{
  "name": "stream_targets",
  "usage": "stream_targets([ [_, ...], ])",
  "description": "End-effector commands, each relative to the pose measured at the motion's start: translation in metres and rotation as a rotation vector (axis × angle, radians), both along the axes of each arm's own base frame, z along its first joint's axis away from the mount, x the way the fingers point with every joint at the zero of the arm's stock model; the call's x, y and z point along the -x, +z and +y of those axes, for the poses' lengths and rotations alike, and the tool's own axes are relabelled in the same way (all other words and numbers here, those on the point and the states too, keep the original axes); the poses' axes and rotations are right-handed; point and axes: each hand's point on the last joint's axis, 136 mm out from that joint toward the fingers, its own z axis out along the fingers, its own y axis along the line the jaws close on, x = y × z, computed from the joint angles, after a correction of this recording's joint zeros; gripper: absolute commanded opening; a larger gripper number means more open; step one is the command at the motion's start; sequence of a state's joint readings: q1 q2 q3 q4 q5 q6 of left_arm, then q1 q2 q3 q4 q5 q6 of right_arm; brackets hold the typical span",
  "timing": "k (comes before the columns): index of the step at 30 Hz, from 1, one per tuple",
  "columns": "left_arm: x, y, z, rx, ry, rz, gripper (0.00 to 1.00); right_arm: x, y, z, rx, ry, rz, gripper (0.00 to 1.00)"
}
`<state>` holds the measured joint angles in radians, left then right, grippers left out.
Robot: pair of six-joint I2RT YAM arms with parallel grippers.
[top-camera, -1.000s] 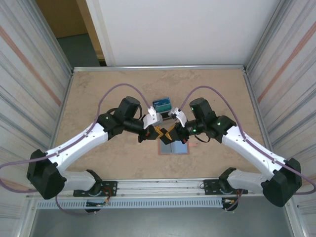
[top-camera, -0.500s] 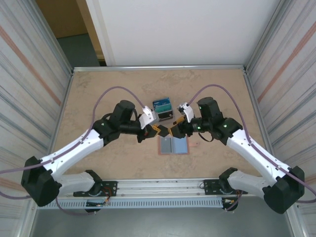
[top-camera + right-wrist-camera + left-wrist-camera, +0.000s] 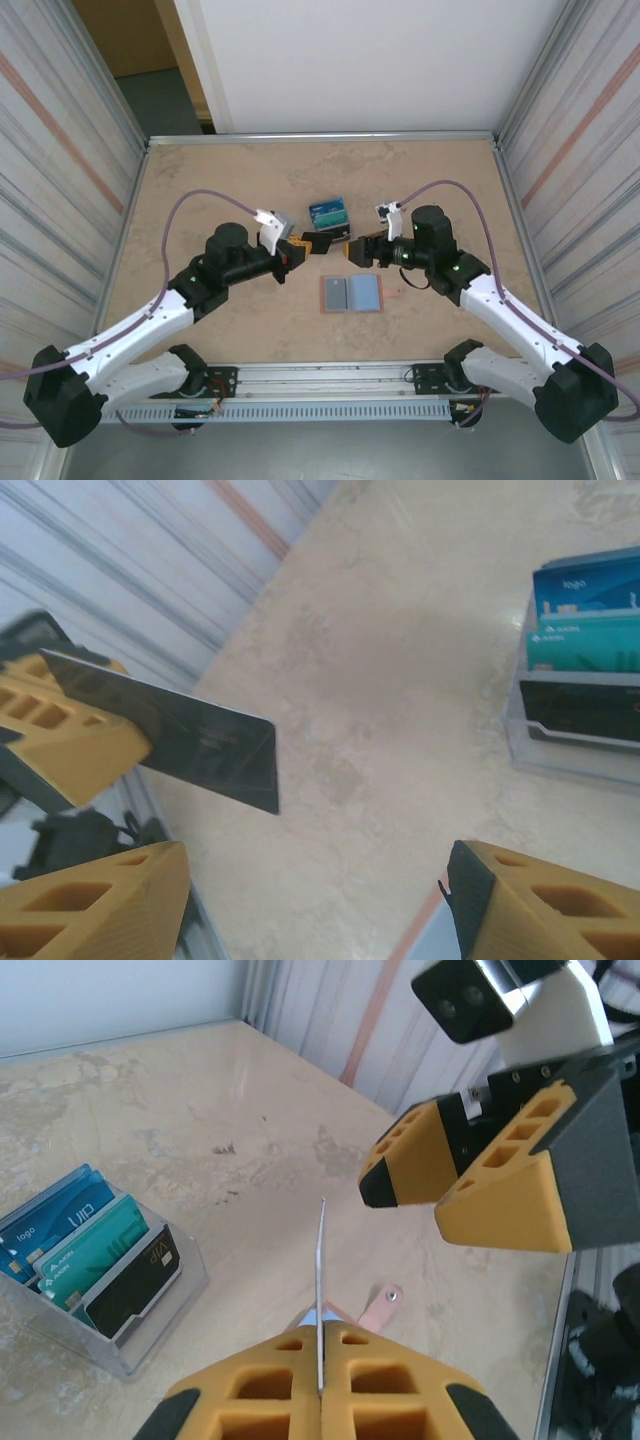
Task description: Take the credit cards out of the card holder
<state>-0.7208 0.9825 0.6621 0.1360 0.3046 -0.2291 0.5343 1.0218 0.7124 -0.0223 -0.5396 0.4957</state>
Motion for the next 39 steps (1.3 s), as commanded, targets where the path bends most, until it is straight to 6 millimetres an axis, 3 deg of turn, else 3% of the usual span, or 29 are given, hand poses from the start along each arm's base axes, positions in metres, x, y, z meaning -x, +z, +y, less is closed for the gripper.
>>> stream_targets([
  [1,-0.009,0.021,0.004,0.143,0.076,0.012,0.00,-0.005,0.027,0.013,-0.150,0.024,-0.013,0.68],
  [7,-0.011,0.019,0.001,0.211,0.082,0.054,0.00,0.000,0.040,0.023,-0.220,0.088,-0.036,0.69],
  [16,-0.007,0.030,-0.005,0.273,0.039,0.061,0.00,-0.005,0.029,0.023,-0.205,0.056,-0.020,0.64],
  [26,-0.002,0.037,-0.017,0.353,-0.031,0.091,0.00,0.014,0.051,0.049,-0.298,0.227,-0.088,0.32],
  [33,0.000,0.035,-0.020,0.361,-0.052,0.106,0.00,0.018,0.059,0.048,-0.297,0.236,-0.133,0.07],
  [38,0.000,0.031,-0.019,0.343,-0.045,0.113,0.01,0.021,0.058,0.044,-0.274,0.229,-0.144,0.00],
  [39,0.000,0.031,-0.018,0.332,-0.043,0.110,0.09,0.022,0.058,0.043,-0.268,0.227,-0.149,0.00],
])
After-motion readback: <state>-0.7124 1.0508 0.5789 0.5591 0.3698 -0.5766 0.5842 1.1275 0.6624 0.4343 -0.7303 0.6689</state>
